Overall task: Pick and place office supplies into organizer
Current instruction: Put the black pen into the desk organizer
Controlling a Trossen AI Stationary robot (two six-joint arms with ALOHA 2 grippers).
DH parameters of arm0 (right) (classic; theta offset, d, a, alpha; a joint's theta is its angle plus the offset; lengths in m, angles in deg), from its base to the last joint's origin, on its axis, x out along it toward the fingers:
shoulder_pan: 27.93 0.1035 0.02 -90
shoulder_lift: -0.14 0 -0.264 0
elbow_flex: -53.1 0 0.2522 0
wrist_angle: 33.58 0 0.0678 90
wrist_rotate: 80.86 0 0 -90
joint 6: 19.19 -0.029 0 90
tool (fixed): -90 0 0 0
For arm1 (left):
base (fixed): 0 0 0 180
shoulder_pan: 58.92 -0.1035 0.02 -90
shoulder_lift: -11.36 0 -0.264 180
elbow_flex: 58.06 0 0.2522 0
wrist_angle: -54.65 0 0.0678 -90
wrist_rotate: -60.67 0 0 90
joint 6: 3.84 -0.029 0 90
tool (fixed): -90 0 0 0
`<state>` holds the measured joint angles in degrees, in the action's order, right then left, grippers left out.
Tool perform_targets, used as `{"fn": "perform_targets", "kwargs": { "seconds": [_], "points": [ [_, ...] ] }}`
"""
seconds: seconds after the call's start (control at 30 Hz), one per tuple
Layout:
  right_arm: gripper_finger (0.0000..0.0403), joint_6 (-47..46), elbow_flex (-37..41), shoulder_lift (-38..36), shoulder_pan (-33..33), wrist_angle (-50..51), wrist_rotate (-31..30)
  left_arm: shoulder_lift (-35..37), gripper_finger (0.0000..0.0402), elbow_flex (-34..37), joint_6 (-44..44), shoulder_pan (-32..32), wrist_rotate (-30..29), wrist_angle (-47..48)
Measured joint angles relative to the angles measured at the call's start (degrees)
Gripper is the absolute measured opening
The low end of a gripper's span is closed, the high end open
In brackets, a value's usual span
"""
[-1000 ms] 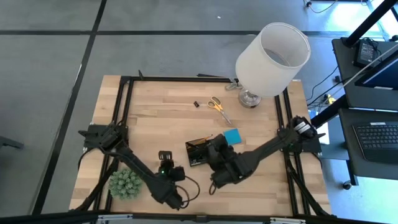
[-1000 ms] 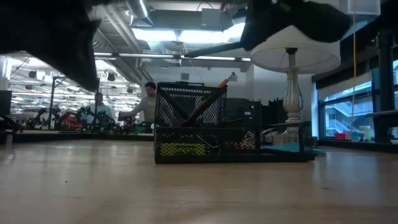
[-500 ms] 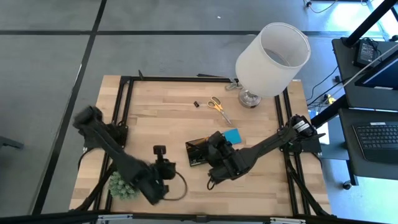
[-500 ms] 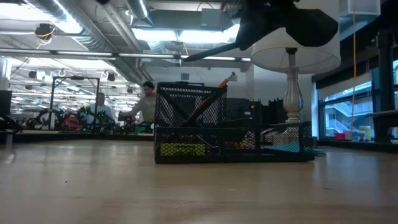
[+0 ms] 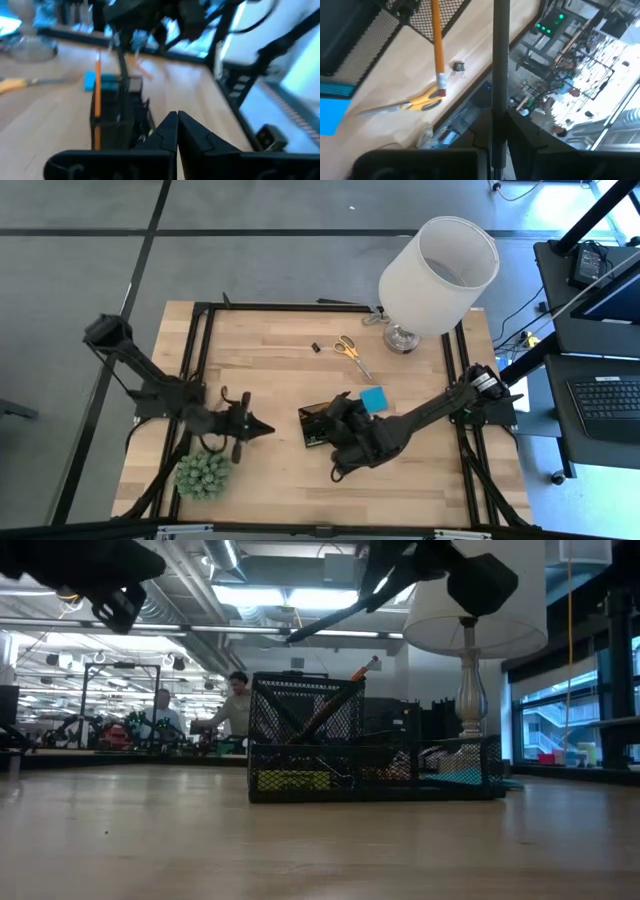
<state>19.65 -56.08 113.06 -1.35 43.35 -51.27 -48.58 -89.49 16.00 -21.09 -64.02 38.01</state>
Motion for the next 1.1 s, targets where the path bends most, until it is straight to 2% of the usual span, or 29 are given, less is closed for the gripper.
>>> {"fn": "perform_targets", "kwargs": {
  "seconds": [0.1, 0.23, 0.5, 0.8, 1.1],
  "points": [
    [0.0043, 2.45, 0.00, 0.43, -0.80, -1.31, -0.14, 0.60, 0.0002, 5.48, -4.99, -0.38, 3.45, -11.88],
    [0.0043, 3.84, 0.04, 2.19, -1.91, -0.87, -0.04, 0.64, 0.0002, 9.19, -9.36, -0.48, 6.62, -19.11],
    [0.0043, 3.92, 0.04, 4.11, -2.79, -1.51, -0.09, 0.64, 0.0002, 9.57, -10.16, -0.48, 4.04, -17.36],
    [0.0043, 6.67, 0.00, 5.67, -2.74, -3.97, 0.47, 0.57, 0.0002, 9.59, -10.16, -0.48, 3.75, -12.71],
    [0.0043, 6.86, 0.02, 9.04, -2.72, -3.86, 0.95, 0.57, 0.0002, 9.59, -10.16, -0.48, 3.71, -12.18]
  ]
}}
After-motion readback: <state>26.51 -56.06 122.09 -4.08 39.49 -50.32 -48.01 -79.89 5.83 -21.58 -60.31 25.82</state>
